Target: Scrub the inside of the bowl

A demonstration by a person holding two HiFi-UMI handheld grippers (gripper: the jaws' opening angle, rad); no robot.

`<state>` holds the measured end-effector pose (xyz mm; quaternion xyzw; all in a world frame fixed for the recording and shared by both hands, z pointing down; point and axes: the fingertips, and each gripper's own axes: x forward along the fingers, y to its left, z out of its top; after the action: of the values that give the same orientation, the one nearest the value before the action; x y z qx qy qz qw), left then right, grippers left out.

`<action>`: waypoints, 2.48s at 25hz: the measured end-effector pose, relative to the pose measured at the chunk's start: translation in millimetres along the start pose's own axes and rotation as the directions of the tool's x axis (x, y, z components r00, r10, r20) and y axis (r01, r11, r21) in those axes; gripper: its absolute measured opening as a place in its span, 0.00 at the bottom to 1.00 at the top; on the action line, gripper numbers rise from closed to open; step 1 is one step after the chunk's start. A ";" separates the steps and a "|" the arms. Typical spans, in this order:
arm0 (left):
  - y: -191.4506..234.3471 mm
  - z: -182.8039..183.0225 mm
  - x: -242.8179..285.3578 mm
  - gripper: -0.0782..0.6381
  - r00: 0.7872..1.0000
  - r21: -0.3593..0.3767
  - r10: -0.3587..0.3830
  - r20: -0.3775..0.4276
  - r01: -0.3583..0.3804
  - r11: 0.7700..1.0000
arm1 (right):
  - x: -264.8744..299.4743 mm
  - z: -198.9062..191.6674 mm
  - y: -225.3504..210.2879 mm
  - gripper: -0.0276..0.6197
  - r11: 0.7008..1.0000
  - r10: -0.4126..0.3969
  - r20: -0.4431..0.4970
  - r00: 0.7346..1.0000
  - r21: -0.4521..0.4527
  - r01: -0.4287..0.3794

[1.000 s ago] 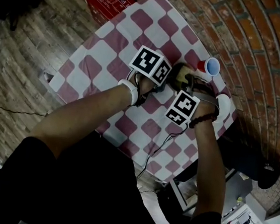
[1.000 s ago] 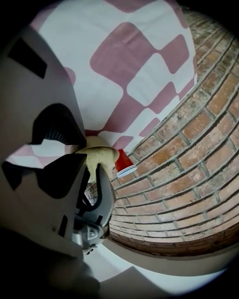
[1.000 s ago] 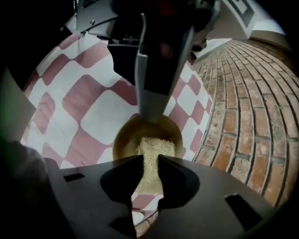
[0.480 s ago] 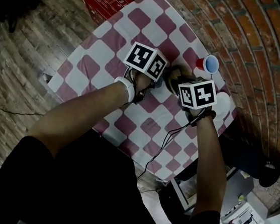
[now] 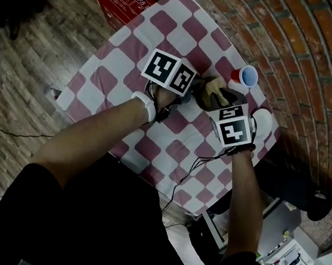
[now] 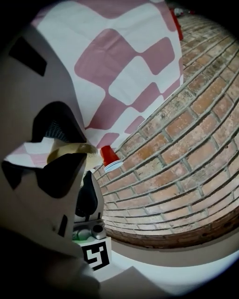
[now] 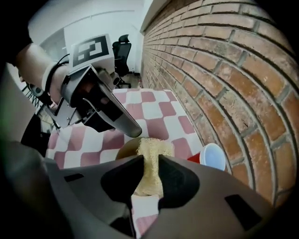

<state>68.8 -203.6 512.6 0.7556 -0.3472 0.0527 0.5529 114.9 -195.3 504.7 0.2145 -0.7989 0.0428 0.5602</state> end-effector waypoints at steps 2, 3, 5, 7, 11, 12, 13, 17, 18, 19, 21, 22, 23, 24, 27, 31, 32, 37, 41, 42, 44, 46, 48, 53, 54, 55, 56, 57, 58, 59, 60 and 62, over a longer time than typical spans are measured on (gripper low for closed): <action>4.7 -6.2 0.6 0.19 0.999 0.017 0.026 -0.022 -0.026 1.000 | 1.1 -3.3 1.5 0.21 1.000 -0.011 -0.020 1.000 -0.011 0.010; 6.1 -10.8 1.5 0.19 0.999 0.020 0.034 -0.037 -0.033 0.999 | 3.7 -5.8 4.5 0.21 0.999 -0.010 -0.034 0.999 -0.036 0.009; 6.4 -20.9 4.3 0.19 0.997 0.025 0.039 -0.071 -0.037 0.999 | 10.7 -12.1 14.5 0.21 0.992 -0.009 -0.075 0.997 -0.126 0.000; 6.6 -30.8 8.6 0.19 0.993 0.029 0.048 -0.110 -0.045 0.999 | 18.9 -19.3 25.9 0.21 0.970 -0.023 -0.128 0.992 -0.242 -0.009; 7.1 -32.6 14.9 0.19 0.990 0.036 0.075 -0.119 -0.072 0.997 | 31.0 -28.5 30.2 0.21 0.841 -0.171 -0.186 0.968 -0.539 0.045; 6.8 -30.9 15.7 0.19 0.990 0.038 0.078 -0.116 -0.075 0.996 | 31.8 -29.1 27.7 0.21 0.791 -0.221 -0.179 0.959 -0.608 0.068; 6.5 -29.6 16.2 0.19 0.990 0.041 0.081 -0.116 -0.076 0.996 | 31.4 -28.9 24.5 0.21 0.741 -0.267 -0.163 0.950 -0.665 0.094; 8.9 -27.3 15.8 0.19 0.989 0.044 0.086 -0.121 -0.081 0.996 | 22.4 -22.4 5.9 0.21 0.597 -0.399 -0.066 0.915 -0.776 0.204; 10.1 -27.1 15.3 0.19 0.989 0.038 0.085 -0.121 -0.081 0.996 | 19.3 -19.9 0.0 0.21 0.577 -0.421 -0.042 0.906 -0.783 0.232; 11.0 -26.8 14.8 0.19 0.989 0.031 0.084 -0.120 -0.081 0.996 | 15.9 -17.6 -6.4 0.21 0.568 -0.440 -0.023 0.898 -0.782 0.259; 11.3 -24.3 14.1 0.19 0.991 0.025 0.080 -0.111 -0.078 0.997 | 8.9 -14.3 -18.5 0.21 0.594 -0.456 -0.007 0.890 -0.747 0.299; 10.5 -21.6 13.3 0.19 0.992 0.024 0.076 -0.101 -0.074 0.997 | 6.0 -13.1 -21.9 0.21 0.641 -0.443 -0.014 0.896 -0.704 0.306; 9.2 -18.4 12.0 0.19 0.993 0.024 0.073 -0.089 -0.071 0.997 | 4.4 -12.1 -22.0 0.21 0.710 -0.408 -0.029 0.912 -0.638 0.298; 7.9 -15.3 10.3 0.19 0.994 0.027 0.072 -0.077 -0.070 0.997 | 4.2 -11.3 -18.4 0.21 0.789 -0.353 -0.044 0.935 -0.551 0.272; 5.5 -16.0 6.7 0.19 0.992 0.065 0.094 -0.081 -0.089 0.994 | 9.9 -10.4 6.6 0.21 0.940 -0.159 -0.070 0.985 -0.316 0.129; 4.6 -36.0 12.1 0.19 0.983 0.078 0.112 -0.144 -0.101 0.992 | 26.7 -22.5 35.4 0.21 0.961 -0.046 -0.148 0.988 -0.275 0.003; 5.1 -39.3 13.8 0.19 0.981 0.074 0.116 -0.153 -0.105 0.992 | 30.6 -26.2 38.5 0.21 0.962 -0.037 -0.165 0.986 -0.273 -0.010; 6.6 -33.6 17.7 0.19 0.980 0.085 0.136 -0.146 -0.124 0.989 | 34.6 -35.4 19.3 0.21 0.724 -0.308 -0.173 0.936 -0.681 0.112; 8.8 -27.4 17.4 0.19 0.979 0.089 0.144 -0.143 -0.132 0.987 | 24.1 -31.7 -5.5 0.21 0.555 -0.463 -0.064 0.884 -0.799 0.232; 8.7 -26.9 17.0 0.19 0.981 0.081 0.136 -0.141 -0.125 0.989 | 20.4 -32.1 -11.6 0.21 0.590 -0.466 -0.064 0.883 -0.765 0.256; 8.3 -25.5 15.4 0.19 0.983 0.070 0.126 -0.133 -0.118 0.991 | 11.7 -32.1 -24.5 0.21 0.663 -0.471 -0.070 0.879 -0.686 0.301; 8.6 -21.4 13.2 0.19 0.986 0.069 0.129 -0.109 -0.122 0.990 | 3.4 -29.4 -34.4 0.21 0.720 -0.472 -0.070 0.879 -0.607 0.338; 10.0 -16.4 9.9 0.19 0.987 0.064 0.143 -0.073 -0.139 0.988 | -0.3 -26.1 -33.2 0.21 0.775 -0.443 -0.065 0.894 -0.529 0.345; 2.5 -26.4 10.1 0.19 0.985 0.082 0.146 -0.091 -0.139 0.987 | 12.6 -24.9 10.2 0.21 0.923 -0.221 -0.099 0.970 -0.343 0.175; 0.3 -30.5 12.5 0.19 0.985 0.077 0.138 -0.103 -0.131 0.988 | 16.7 -25.7 19.0 0.21 0.946 -0.170 -0.113 0.979 -0.297 0.130; -0.6 -34.2 14.9 0.19 0.984 0.069 0.136 -0.112 -0.129 0.989 | 20.8 -26.5 26.8 0.21 0.966 -0.121 -0.126 0.985 -0.244 0.087; 0.2 -37.0 16.8 0.19 0.983 0.060 0.141 -0.118 -0.135 0.989 | 24.5 -27.4 32.9 0.21 0.981 -0.078 -0.139 0.987 -0.189 0.051; 2.0 -38.4 17.9 0.19 0.981 0.054 0.152 -0.120 -0.146 0.988 | 27.5 -27.9 36.9 0.21 0.990 -0.046 -0.146 0.988 -0.137 0.025; 3.9 -38.4 18.1 0.19 0.980 0.053 0.162 -0.120 -0.156 0.986 | 29.5 -27.7 38.8 0.21 0.996 -0.023 -0.149 0.989 -0.093 0.009; 5.2 -37.2 17.8 0.19 0.979 0.054 0.167 -0.118 -0.161 0.985 | 30.6 -26.9 39.2 0.21 0.998 -0.008 -0.147 0.989 -0.062 -0.001; 5.9 -35.1 17.3 0.19 0.979 0.055 0.167 -0.117 -0.162 0.985 | 31.2 -25.8 38.3 0.21 0.999 -0.002 -0.144 0.990 -0.050 -0.005; 6.5 -30.7 16.0 0.18 0.979 0.059 0.165 -0.119 -0.159 0.985 | 31.3 -25.7 32.3 0.21 0.988 -0.052 -0.158 0.986 -0.149 0.028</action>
<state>86.4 -185.3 537.0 0.7334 -0.3715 0.1526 0.5485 116.1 -167.3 548.3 0.1847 -0.7473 -0.0101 0.6382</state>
